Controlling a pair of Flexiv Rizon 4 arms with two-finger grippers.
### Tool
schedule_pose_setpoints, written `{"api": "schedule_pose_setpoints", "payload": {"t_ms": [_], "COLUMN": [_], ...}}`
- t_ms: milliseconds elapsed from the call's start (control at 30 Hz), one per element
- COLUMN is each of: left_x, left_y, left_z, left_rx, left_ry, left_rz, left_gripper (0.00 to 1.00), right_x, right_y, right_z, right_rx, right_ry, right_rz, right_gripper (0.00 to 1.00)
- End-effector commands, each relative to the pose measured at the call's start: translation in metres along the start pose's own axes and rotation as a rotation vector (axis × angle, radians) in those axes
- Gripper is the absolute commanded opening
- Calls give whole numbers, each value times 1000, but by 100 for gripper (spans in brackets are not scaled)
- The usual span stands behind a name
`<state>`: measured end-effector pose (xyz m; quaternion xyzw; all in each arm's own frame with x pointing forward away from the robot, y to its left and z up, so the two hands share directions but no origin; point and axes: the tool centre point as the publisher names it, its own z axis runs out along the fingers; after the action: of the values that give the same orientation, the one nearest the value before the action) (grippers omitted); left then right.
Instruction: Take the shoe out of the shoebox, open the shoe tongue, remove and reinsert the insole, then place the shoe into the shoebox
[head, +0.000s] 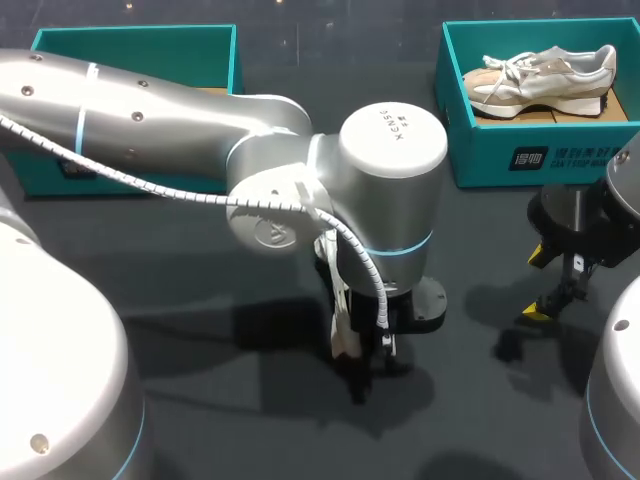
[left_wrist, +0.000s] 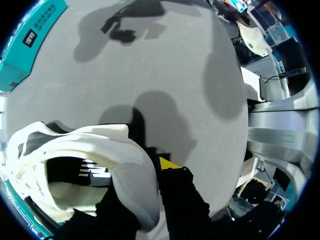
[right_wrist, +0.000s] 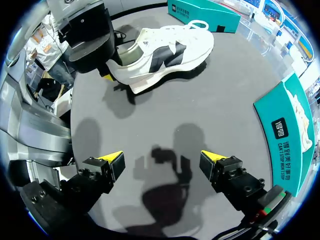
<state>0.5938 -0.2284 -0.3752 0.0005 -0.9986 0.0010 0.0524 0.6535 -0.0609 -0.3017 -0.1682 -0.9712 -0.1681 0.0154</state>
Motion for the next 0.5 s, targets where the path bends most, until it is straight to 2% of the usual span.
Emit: {"api": "schedule_pose_setpoints", "payload": {"t_ms": [33,233,500], "left_x": [-2,-7,-26], "left_y": [8,13,34], "left_z": [-10,-31,-92], "left_rx": [14,21,7], "left_ry": [5,59,90], "left_rz": [1,41,68], "left_gripper": [0,0,0], "right_x": [2,2,2], "right_y": [-1,-1,-1], "right_z": [0,0,0], "right_rx": [-1,-1,-1], "right_ry": [-3,-3,-3], "right_rz": [0,0,0], "right_gripper": [100,100,100]}}
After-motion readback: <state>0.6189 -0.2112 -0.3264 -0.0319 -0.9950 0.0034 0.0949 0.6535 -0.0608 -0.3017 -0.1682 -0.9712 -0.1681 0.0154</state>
